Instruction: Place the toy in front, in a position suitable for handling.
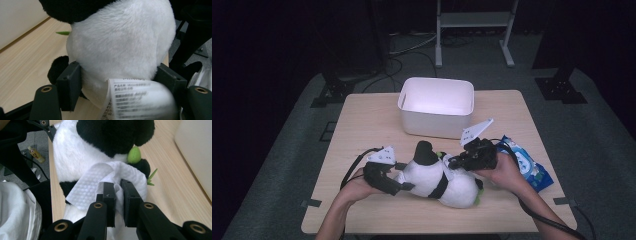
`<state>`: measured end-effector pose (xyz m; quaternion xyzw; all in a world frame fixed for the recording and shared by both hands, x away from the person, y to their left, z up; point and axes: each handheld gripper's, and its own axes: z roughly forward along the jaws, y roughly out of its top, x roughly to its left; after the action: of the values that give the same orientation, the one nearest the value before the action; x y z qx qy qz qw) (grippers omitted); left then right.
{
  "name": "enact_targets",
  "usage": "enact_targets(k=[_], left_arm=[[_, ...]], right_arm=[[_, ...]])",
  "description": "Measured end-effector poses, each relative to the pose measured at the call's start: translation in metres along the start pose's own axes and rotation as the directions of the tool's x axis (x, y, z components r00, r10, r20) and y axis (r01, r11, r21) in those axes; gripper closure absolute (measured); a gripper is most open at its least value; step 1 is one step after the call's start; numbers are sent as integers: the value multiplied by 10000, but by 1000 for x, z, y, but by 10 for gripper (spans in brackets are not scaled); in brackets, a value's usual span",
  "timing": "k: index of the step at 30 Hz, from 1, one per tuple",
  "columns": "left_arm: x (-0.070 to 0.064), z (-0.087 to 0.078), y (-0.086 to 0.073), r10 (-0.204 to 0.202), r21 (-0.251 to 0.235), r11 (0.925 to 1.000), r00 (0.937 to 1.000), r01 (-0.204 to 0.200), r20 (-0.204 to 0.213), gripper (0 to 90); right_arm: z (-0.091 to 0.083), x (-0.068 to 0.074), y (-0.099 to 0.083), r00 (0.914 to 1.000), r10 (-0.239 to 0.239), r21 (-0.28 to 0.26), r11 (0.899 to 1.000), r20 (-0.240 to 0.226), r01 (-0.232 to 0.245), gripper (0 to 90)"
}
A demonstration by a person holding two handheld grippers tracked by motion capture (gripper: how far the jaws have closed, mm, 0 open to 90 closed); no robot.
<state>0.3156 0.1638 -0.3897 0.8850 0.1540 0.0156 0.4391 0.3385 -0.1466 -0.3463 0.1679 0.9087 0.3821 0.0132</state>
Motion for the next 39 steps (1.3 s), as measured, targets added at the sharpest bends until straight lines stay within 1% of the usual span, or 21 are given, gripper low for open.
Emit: enact_targets(k=[2,7,8,10,12,14,15,16,17,18,19,20,22,23,24,27,29,31,37,38,39], left_arm=[[0,-1,-1,4,-28,10000,10000,-5,-56,282],[1,-5,0,-27,-52,10000,9998,26,-173,212],[-1,-7,1,87,-99,9999,9998,-89,-202,189],[-2,-11,5,223,-262,9994,9993,-231,-316,188],[-4,-13,9,344,-387,9986,9990,-355,-280,185],[-6,-12,13,502,-346,9981,9979,-516,-400,185],[-6,-12,13,502,-346,9981,9979,-516,-400,182],[-7,-8,15,552,-86,9984,9962,-559,-678,178],[-6,-7,15,497,-37,9987,9958,-501,-774,179],[-5,-7,15,388,-76,9992,9961,-396,-790,193],[-5,-7,15,388,-76,9992,9961,-396,-790,220],[-3,-6,13,161,-48,9999,9971,-165,-742,230],[-2,-5,11,82,53,10000,9975,-78,-709,249],[0,-1,7,-58,153,9999,9982,67,-604,251],[0,0,6,-67,120,9999,9986,73,-516,270],[0,1,4,-116,51,9999,9990,119,-438,271],[0,3,5,-56,89,9999,9993,60,-363,274],[-1,4,6,-94,85,9999,9994,97,-326,274],[-1,3,6,-36,12,10000,9994,37,-355,270],[-1,0,8,-81,-122,9999,9991,76,-423,268],[-1,0,8,-81,-122,9999,9991,76,-423,262]], right_arm=[[0,1,-2,10000,34,24,10000,-15,-34,817],[2,1,-3,10000,52,-18,10000,8,-52,816],[4,1,-2,10000,70,-18,10000,-39,-70,817],[7,2,0,9999,6,18,10000,-132,-5,817],[12,4,4,9998,-167,122,9998,-121,168,817],[17,6,8,9995,-280,187,9994,-151,283,817],[19,7,9,9994,-298,220,9993,-181,302,817],[21,7,11,9991,-394,252,9989,-162,398,815],[23,8,12,9985,-546,340,9979,-38,546,815],[23,10,13,9988,-492,385,9980,-2,492,815],[22,9,14,9988,-497,422,9979,-30,498,814],[21,9,13,9987,-513,431,9978,1,512,814],[20,9,13,9988,-498,440,9978,-2,497,814],[16,9,10,9987,-507,441,9977,2,507,814],[14,9,9,9990,-449,468,9979,0,448,815],[11,9,5,9992,-406,446,9982,-33,407,815],[5,7,1,9995,-313,380,9988,13,312,815],[2,7,-1,9995,-299,403,9988,94,295,815],[-7,4,-5,9995,-197,368,9991,250,188,816],[-6,5,-7,9988,-347,478,9983,357,329,816],[-6,5,-8,9988,-330,476,9984,370,312,816]])
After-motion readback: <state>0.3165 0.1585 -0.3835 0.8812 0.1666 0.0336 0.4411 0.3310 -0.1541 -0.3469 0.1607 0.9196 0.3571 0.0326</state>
